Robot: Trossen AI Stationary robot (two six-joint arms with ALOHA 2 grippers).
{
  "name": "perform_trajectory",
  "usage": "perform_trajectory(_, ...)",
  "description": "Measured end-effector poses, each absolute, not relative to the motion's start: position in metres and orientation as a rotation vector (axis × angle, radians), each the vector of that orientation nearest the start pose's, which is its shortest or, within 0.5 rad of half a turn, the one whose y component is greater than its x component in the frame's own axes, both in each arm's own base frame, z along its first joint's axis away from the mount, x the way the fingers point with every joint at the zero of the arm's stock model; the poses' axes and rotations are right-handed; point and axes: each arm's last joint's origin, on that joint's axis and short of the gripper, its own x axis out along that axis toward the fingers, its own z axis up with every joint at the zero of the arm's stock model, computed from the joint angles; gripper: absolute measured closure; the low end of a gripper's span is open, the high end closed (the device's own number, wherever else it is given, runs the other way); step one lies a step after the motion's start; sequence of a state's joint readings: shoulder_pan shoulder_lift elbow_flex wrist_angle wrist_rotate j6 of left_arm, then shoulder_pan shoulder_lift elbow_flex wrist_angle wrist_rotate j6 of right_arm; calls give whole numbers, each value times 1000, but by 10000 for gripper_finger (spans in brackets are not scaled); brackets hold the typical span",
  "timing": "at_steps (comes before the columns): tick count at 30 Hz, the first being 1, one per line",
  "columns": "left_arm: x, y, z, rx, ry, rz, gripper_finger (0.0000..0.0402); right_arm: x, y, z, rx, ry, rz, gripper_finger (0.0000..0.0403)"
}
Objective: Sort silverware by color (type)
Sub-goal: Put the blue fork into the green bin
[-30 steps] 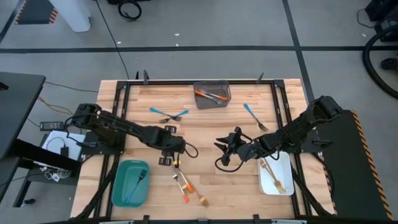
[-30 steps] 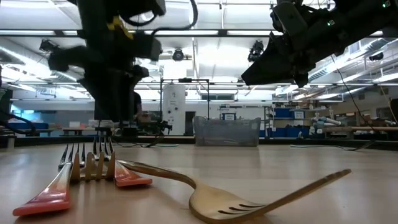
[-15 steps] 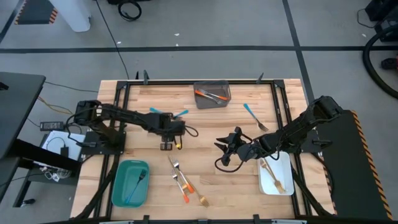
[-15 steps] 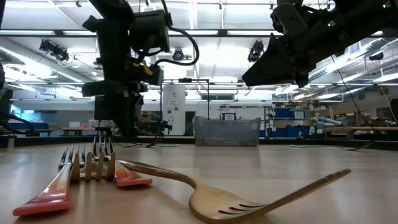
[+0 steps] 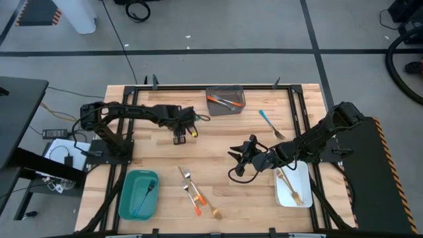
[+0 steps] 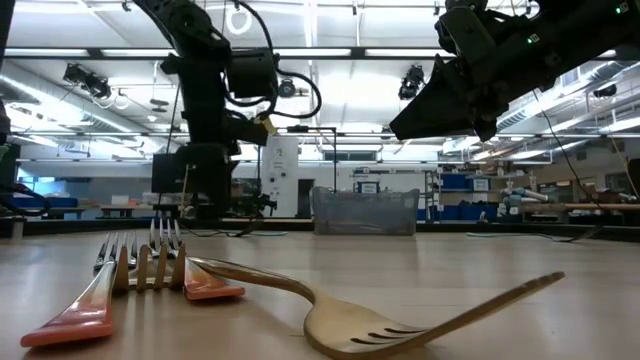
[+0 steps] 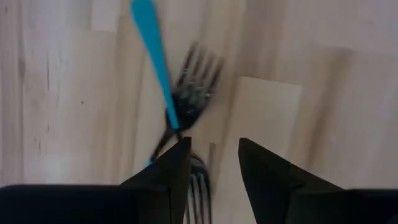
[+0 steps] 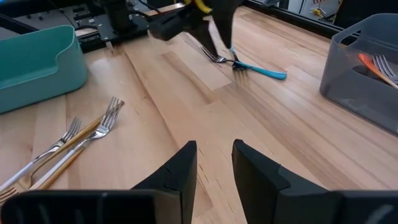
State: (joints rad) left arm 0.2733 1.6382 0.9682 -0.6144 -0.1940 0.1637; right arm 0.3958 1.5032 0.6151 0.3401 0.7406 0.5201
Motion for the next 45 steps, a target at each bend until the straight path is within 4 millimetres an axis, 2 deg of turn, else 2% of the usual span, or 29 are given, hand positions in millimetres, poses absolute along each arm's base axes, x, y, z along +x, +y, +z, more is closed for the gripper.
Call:
perform_trajectory(4, 273, 102, 160, 15, 1296, 313, 260, 265, 90, 168, 210, 361, -443, 294)
perform_trajectory(8, 267, 115, 156, 15, 1294, 335, 260, 265, 90, 168, 210, 361, -443, 294)
perform_trajectory(20, 252, 143, 155, 178, 1357, 220, 260, 265, 90, 168, 211, 360, -442, 294)
perform_trajectory(31, 244, 152, 154, 145, 1353, 128, 260, 265, 90, 169, 212, 359, -442, 294)
perform_trajectory(36, 246, 154, 142, 151, 1379, 82, 260, 265, 90, 169, 212, 358, -442, 294)
perform_trajectory(45, 244, 159, 138, 167, 1407, 99, 263, 266, 90, 169, 216, 353, -440, 294)
